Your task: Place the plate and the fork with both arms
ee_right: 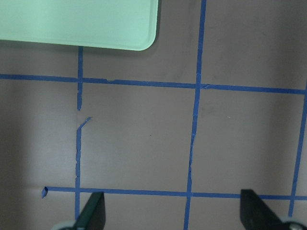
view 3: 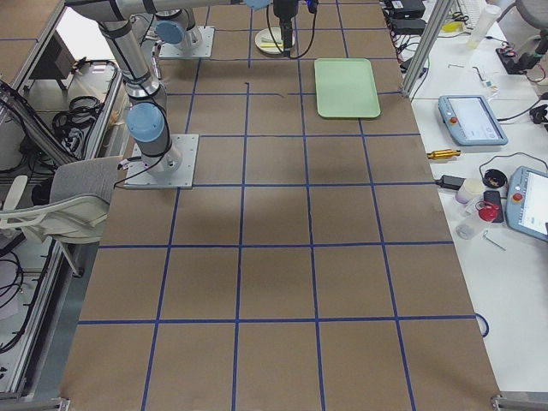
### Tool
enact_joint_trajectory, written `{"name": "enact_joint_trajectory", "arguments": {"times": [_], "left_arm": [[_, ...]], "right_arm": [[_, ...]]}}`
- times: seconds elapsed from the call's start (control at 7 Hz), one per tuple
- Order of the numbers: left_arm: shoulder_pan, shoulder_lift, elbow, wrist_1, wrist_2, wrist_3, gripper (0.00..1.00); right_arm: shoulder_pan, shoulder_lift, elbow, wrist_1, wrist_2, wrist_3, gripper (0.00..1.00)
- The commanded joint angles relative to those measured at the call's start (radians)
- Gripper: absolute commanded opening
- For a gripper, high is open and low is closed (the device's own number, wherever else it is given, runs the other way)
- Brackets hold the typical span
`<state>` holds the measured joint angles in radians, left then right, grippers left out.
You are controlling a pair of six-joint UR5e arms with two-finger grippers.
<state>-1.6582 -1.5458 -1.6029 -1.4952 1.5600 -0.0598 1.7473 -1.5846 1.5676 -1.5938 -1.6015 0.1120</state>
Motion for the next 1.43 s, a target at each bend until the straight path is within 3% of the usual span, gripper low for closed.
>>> {"name": "enact_joint_trajectory", "arguments": {"times": [0.0, 0.86, 1.0, 1.29], "left_arm": [[0.000, 0.001, -0.002, 0.001, 0.000, 0.000, 1.00], [0.000, 0.006, -0.009, 0.000, 0.000, 0.000, 1.00], [0.024, 0.001, -0.049, 0.004, -0.002, 0.003, 1.00], [0.189, 0.001, -0.223, 0.131, 0.026, 0.011, 1.00]], "right_arm": [[0.000, 0.002, 0.000, -0.002, 0.000, 0.000, 1.00], [0.000, 0.002, 0.000, -0.003, 0.000, 0.000, 1.00], [0.000, 0.002, 0.000, -0.003, -0.002, 0.000, 1.00], [0.000, 0.002, 0.000, -0.003, -0.002, 0.000, 1.00]]}}
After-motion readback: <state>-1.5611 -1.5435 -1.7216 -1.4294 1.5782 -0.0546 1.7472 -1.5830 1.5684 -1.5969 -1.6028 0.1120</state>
